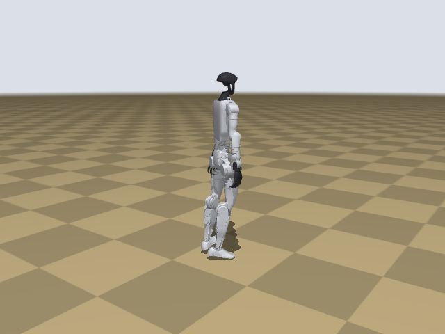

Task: In place motions

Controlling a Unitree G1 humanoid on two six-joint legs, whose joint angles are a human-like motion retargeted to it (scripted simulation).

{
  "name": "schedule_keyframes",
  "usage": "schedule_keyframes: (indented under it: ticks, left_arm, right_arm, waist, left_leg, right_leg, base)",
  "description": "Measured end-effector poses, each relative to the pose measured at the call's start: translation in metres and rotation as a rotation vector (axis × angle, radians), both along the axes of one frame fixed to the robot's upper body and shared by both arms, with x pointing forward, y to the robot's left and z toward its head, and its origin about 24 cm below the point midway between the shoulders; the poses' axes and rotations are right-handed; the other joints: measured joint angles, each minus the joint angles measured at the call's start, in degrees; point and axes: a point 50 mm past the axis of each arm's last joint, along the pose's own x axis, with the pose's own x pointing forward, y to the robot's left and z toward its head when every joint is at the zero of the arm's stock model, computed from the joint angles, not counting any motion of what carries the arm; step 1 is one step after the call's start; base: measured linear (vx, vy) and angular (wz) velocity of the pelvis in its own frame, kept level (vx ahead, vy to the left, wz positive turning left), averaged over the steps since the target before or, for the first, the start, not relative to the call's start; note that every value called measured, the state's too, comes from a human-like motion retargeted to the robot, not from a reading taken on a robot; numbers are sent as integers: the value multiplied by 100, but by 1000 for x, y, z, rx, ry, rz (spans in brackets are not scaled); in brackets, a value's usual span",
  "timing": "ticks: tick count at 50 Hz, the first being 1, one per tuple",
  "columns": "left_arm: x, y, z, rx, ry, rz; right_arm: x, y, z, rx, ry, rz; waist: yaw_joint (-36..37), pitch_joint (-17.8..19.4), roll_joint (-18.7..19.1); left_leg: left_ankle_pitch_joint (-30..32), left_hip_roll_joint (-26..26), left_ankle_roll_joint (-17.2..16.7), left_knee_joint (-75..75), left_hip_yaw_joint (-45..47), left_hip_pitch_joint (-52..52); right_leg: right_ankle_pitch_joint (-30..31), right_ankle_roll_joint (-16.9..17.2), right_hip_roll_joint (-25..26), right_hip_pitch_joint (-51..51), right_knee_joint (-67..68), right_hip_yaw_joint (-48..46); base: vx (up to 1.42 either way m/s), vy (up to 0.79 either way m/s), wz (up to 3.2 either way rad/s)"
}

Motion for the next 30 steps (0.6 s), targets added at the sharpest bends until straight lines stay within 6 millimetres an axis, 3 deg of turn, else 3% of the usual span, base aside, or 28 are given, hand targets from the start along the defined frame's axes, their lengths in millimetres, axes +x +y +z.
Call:
schedule_keyframes:
  ticks: [6, 10, 14, 17, 20, 23, 25, 30]
  left_arm:
    - [-55, 7, 8, 0, 169, 56]
    - [-96, 8, 18, -14, 288, 73]
    - [-119, 5, 24, -40, 326, 104]
    - [-133, 3, 28, -41, 336, 127]
    - [-150, -3, 36, -67, 399, 142]
    - [-163, -17, 45, -152, 471, 148]
    - [-176, -30, 53, -241, 515, 136]
    - [-182, -25, 56, -270, 537, 3]
  right_arm:
    - [31, 2, 2, 17, -22, 42]
    - [55, 11, 3, 3, -107, 41]
    - [104, 26, 12, 20, -285, -18]
    - [151, 41, 27, 122, -407, -73]
    - [203, 58, 52, 233, -519, -89]
    - [255, 80, 88, 338, -672, -28]
    - [284, 98, 117, 407, -775, 50]
    - [335, 126, 189, 523, -1015, 200]
  waist:
    - [-113, 39, 214]
    - [-210, 49, 344]
    - [-26, 225, 123]
    - [392, 492, -132]
    - [759, 689, -235]
    - [1304, 940, -384]
    - [1788, 1103, -757]
    - [2641, 1647, -1454]
  left_leg:
    - [318, 251, 105, 130, 2, -127]
    - [1002, 470, -34, 685, -158, -350]
    - [3070, 784, -282, 2641, -146, -1236]
    - [4321, 1092, 13, 4526, -176, -2172]
    - [3834, 1847, 296, 6440, 101, -3191]
    - [3142, 2099, 440, 7745, 44, -4427]
    - [2924, 1171, 67, 7933, -345, -5408]
    - [1865, 1212, 601, 8227, -76, -6516]
  right_leg:
    - [-188, -97, 34, -17, 70, -249]
    - [-313, -203, 157, 101, 44, -382]
    - [-386, -197, -62, 194, 49, -346]
    - [-433, -203, -232, 233, 140, -175]
    - [-423, -366, -170, 280, 151, -178]
    - [-351, -576, -153, 257, 153, 209]
    - [-257, -540, -602, 176, 170, 747]
    - [-216, -604, -1366, -268, 572, 1229]
  base:
    - [17, -19, 36]
    - [19, -17, 51]
    - [9, -23, 20]
    - [1, -29, -38]
    - [0, -24, -26]
    - [-8, -10, -96]
    - [-8, 11, -176]
    - [-3, -3, -78]
